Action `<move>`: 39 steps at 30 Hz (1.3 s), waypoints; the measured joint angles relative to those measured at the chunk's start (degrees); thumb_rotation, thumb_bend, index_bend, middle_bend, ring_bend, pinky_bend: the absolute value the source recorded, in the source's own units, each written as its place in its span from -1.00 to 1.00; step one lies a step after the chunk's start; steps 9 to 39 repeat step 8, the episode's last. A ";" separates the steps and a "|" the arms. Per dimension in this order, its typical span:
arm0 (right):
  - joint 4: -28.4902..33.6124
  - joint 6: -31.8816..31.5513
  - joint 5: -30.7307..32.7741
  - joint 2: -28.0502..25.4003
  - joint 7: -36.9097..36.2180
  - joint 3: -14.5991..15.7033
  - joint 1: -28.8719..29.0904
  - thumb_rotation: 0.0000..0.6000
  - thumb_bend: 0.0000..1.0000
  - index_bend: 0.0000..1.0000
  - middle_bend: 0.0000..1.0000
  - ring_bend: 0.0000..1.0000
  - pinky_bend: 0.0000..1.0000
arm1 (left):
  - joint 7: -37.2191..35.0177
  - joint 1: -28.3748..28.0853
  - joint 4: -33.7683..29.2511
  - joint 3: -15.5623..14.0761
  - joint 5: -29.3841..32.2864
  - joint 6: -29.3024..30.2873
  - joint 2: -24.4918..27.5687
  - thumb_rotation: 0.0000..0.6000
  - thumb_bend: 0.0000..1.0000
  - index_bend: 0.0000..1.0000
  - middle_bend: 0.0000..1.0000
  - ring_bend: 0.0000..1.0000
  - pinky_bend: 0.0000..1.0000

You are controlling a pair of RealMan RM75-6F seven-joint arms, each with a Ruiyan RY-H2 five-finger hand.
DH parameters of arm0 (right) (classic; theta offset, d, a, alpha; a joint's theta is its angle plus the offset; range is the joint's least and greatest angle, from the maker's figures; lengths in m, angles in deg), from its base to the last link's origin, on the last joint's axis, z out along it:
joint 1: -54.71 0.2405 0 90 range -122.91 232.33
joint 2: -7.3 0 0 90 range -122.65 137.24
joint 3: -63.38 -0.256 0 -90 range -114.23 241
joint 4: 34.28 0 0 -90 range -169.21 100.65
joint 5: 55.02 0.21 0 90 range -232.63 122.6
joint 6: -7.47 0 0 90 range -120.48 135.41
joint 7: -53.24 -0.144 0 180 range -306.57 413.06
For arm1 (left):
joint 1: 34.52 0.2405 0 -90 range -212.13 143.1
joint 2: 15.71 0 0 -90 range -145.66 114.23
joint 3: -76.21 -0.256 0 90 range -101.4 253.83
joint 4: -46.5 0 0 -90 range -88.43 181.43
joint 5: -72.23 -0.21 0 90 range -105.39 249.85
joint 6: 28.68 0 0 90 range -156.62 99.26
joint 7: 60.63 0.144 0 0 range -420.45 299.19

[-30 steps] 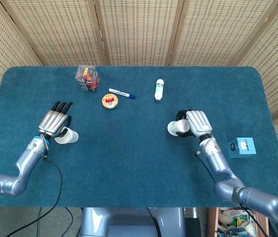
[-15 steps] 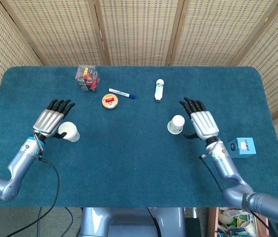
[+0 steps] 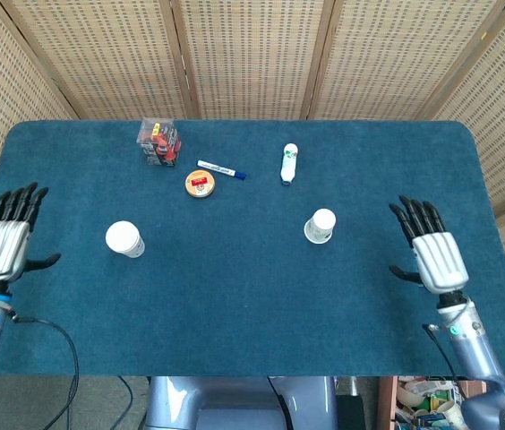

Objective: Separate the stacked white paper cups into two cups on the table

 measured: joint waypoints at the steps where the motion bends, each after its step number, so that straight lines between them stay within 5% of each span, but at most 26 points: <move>1: -0.08 -0.72 -0.61 -0.30 -0.22 0.69 -0.94 1.00 -1.00 -1.00 -1.00 -1.00 -1.00 | -0.64 2.03 -0.25 -0.83 -0.53 1.97 -0.32 1.00 -0.72 -1.00 -1.00 -1.00 -1.00; 8: -1.17 -9.35 -4.61 -0.03 -1.06 4.57 -9.20 1.00 -1.00 -1.00 -1.00 -1.00 -1.00 | -3.90 8.55 1.67 -4.59 -5.22 7.68 -3.66 1.00 -0.72 -1.00 -1.00 -1.00 -1.00; 39: -1.17 -9.35 -4.61 -0.03 -1.06 4.57 -9.20 1.00 -1.00 -1.00 -1.00 -1.00 -1.00 | -3.90 8.55 1.67 -4.59 -5.22 7.68 -3.66 1.00 -0.72 -1.00 -1.00 -1.00 -1.00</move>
